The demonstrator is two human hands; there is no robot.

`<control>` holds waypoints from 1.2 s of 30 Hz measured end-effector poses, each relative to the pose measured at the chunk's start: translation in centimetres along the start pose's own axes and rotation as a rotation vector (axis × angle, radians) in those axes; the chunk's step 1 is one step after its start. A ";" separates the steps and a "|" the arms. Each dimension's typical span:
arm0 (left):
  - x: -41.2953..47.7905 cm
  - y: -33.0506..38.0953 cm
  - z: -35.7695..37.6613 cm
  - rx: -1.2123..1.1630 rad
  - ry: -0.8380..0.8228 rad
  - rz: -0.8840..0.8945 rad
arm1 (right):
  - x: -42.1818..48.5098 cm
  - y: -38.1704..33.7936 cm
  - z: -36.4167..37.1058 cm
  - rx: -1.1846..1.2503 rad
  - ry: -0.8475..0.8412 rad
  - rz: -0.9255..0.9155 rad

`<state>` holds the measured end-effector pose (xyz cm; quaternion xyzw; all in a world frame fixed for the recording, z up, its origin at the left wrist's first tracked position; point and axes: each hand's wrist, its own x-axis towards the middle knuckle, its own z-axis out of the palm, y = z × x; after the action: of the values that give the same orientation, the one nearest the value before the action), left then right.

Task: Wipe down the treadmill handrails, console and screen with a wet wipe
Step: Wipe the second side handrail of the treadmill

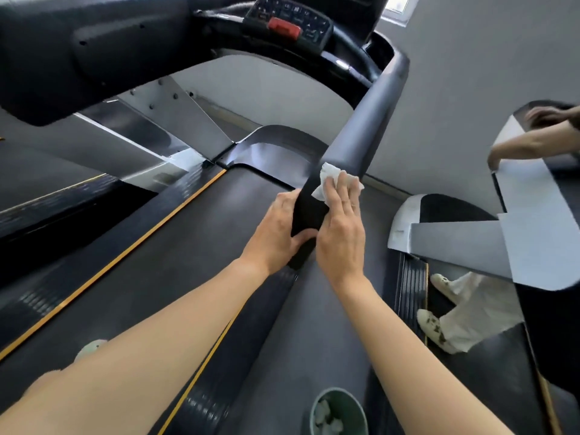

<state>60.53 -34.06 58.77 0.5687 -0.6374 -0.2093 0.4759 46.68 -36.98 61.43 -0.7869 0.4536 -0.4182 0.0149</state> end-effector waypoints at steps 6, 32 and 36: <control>-0.1 -0.3 -0.1 -0.006 -0.033 -0.093 | 2.2 -0.4 0.3 -0.191 -0.059 -0.178; -4.6 -7.0 -0.5 0.009 -0.149 -0.392 | 0.9 0.5 2.6 -0.781 -0.516 -0.880; -4.8 -7.2 -0.7 -0.022 -0.151 -0.396 | 1.0 -0.1 2.9 -0.793 -0.419 -0.736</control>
<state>64.42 -31.35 51.53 0.6603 -0.5446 -0.3477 0.3826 48.97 -38.71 60.23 -0.9042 0.2595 -0.0291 -0.3380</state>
